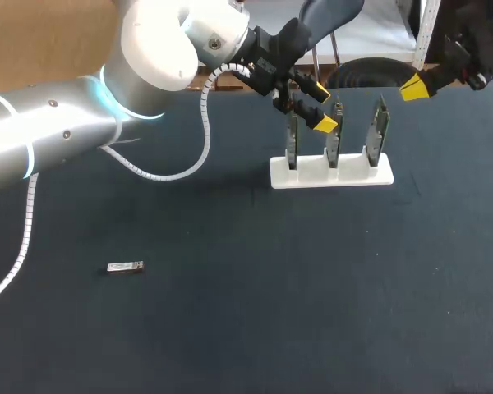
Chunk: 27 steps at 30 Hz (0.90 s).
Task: Pick up the optical module with the left hand, and insert it into the network port with the right hand.
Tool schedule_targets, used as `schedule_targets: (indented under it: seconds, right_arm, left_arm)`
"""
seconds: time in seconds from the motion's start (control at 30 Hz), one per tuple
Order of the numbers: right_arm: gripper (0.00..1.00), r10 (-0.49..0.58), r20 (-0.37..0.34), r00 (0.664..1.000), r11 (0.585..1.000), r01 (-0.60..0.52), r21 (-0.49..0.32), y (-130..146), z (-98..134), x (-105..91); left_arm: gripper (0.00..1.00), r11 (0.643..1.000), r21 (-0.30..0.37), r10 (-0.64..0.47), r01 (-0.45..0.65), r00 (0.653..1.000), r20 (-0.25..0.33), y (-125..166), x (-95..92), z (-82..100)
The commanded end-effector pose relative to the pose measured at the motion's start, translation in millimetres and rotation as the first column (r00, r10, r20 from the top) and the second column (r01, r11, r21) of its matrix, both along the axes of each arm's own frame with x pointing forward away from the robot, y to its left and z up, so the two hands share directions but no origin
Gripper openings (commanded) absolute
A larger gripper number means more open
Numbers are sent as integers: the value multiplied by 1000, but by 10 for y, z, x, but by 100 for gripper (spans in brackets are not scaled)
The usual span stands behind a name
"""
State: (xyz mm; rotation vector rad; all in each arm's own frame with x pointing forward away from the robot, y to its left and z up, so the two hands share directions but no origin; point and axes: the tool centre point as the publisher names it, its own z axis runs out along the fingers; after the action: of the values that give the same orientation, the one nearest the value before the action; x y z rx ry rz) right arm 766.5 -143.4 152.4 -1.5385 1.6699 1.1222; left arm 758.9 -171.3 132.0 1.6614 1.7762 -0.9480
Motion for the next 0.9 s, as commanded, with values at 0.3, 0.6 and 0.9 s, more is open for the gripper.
schedule_targets:
  seconds: [0.3, 0.6, 0.9]
  right_arm:
    - [100, -15, 15, 1000, 1000, 15, -15, 16, -10, -42]
    - [100, -15, 15, 1000, 1000, 15, -15, 16, -10, -42]
    - [100, -15, 15, 1000, 1000, 15, -15, 16, -10, -42]
  left_arm:
    - [100, 1000, 5, -2, 2, 1000, -3, -10, 18, 5]
    - [100, 1000, 5, -2, 2, 1000, -3, -10, 18, 5]
    - [100, 997, -72, 12, -9, 999, 51, 34, 104, 379]
